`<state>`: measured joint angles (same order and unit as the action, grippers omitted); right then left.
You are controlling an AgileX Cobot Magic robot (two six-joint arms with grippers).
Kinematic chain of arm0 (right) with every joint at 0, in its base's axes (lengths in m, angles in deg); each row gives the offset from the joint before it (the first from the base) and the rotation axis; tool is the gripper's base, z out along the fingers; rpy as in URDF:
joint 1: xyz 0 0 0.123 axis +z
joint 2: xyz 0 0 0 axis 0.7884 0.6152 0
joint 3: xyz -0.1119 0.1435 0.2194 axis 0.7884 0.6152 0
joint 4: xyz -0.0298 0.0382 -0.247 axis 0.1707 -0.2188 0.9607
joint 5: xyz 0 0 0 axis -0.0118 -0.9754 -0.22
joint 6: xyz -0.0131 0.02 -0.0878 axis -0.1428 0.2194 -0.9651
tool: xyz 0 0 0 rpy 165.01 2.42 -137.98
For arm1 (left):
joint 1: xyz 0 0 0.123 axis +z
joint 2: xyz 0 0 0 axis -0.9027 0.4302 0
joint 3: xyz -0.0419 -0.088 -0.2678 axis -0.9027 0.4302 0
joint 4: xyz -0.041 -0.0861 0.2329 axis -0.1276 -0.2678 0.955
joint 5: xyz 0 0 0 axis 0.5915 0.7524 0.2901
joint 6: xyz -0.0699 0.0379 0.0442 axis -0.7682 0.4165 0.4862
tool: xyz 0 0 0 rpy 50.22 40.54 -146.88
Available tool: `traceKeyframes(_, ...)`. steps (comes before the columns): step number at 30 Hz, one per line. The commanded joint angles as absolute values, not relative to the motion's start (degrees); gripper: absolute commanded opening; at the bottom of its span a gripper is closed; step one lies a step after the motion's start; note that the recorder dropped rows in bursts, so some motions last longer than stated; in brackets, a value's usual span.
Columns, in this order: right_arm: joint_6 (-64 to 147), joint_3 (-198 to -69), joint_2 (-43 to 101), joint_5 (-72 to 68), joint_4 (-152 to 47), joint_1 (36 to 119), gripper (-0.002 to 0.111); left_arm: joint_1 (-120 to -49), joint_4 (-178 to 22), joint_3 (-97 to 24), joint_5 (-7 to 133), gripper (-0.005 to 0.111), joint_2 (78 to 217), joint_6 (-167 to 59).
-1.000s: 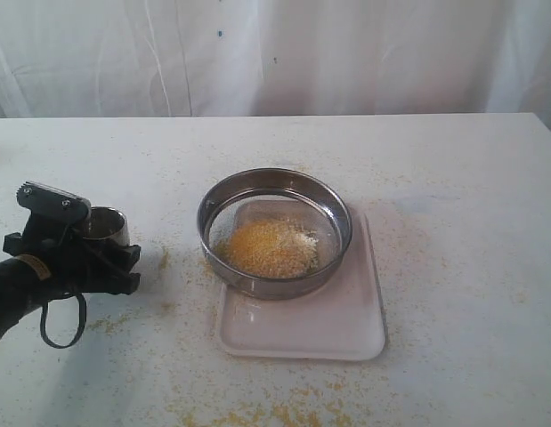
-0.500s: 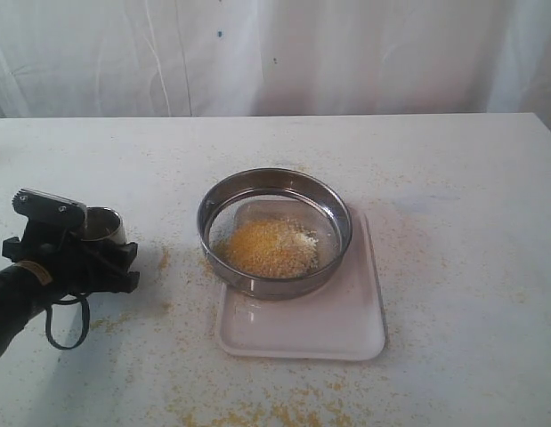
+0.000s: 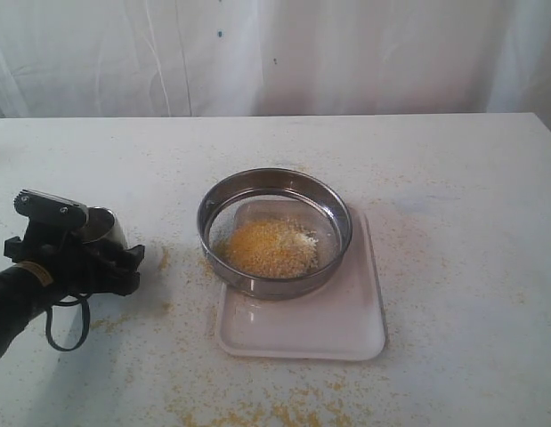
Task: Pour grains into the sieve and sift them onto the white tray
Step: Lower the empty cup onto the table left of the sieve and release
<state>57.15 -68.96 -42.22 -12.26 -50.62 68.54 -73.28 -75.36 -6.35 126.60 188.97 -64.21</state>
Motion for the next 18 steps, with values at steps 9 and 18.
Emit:
traceKeyframes(9,57.3,-68.6,-42.5,-11.8,-50.4,68.1,0.0,-73.2,-76.1,-0.9,133.2,0.105,186.6,-62.4)
traceKeyframes(18,57.3,-68.6,-42.5,-11.8,-50.4,68.1,0.0,-73.2,-76.3,7.5,133.2,0.105,173.4,-62.5)
